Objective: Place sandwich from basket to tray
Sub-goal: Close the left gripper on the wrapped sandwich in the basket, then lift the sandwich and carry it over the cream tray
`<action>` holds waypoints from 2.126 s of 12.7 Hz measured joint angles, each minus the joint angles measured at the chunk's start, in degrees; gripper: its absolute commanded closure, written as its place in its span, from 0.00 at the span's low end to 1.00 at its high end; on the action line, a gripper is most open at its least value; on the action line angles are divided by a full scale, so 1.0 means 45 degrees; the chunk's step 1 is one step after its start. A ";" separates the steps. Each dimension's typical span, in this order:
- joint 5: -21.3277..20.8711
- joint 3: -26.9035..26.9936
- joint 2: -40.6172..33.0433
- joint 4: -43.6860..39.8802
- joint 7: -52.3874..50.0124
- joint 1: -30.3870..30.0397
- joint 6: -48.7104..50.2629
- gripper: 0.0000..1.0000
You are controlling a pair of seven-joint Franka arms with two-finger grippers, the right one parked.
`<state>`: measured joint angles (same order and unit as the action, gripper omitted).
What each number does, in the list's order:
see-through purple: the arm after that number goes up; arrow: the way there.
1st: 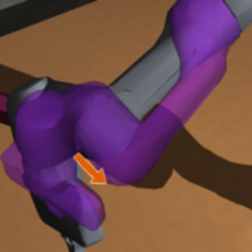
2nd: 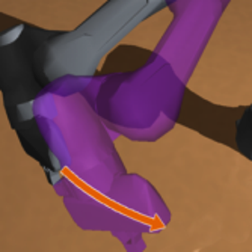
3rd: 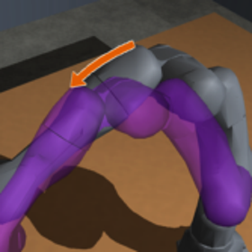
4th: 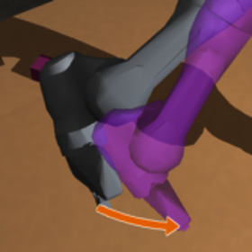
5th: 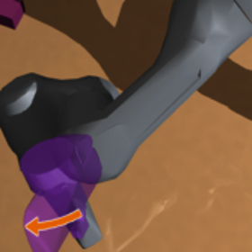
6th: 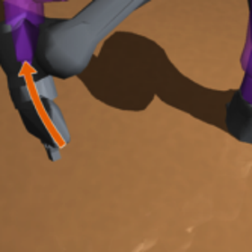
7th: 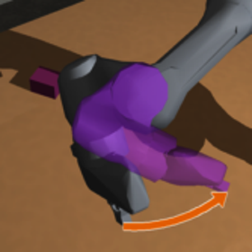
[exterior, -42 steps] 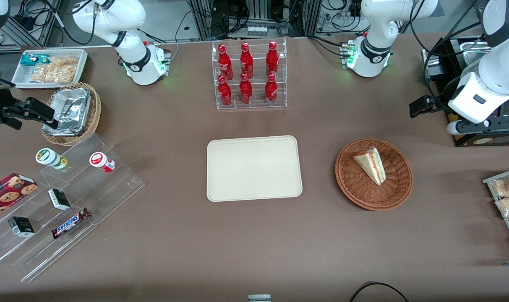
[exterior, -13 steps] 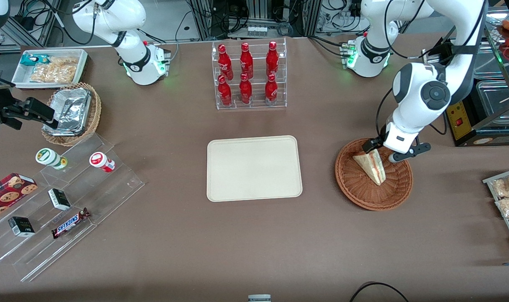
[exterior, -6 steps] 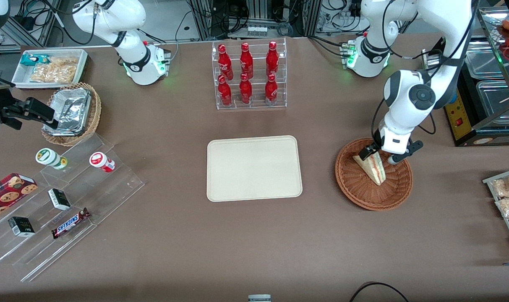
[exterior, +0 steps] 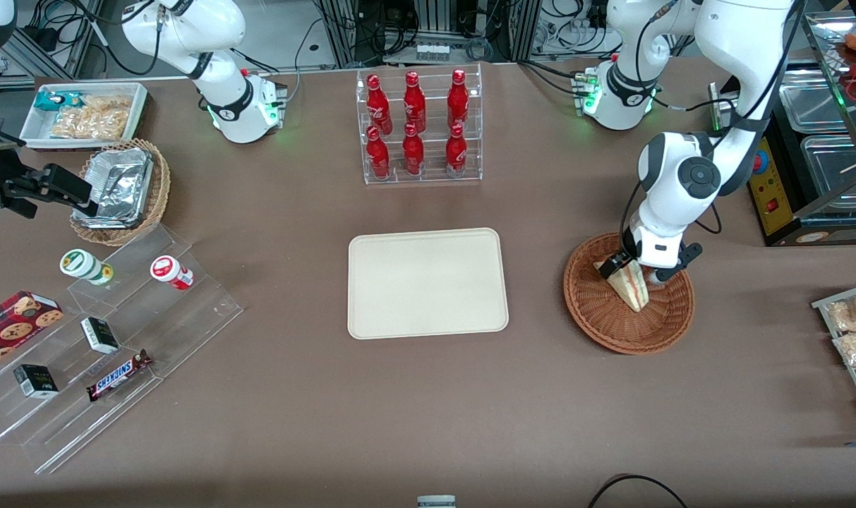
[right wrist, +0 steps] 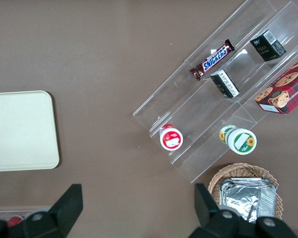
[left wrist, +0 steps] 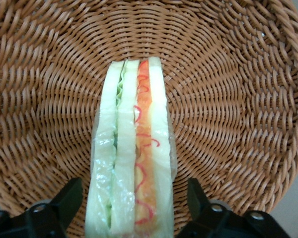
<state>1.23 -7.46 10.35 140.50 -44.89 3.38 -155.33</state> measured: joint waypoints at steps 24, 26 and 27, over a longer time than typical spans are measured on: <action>-0.2956 -0.4797 0.5643 -1.1336 -0.3412 0.3188 0.8849 0.99; -0.3043 -0.4785 0.6520 -1.2324 -0.3819 0.3847 0.8538 0.99; -0.3282 -0.4763 0.6895 -1.2679 -0.4033 0.4127 0.8265 0.99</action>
<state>-13.54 -28.89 41.38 83.45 -63.04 21.95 -118.14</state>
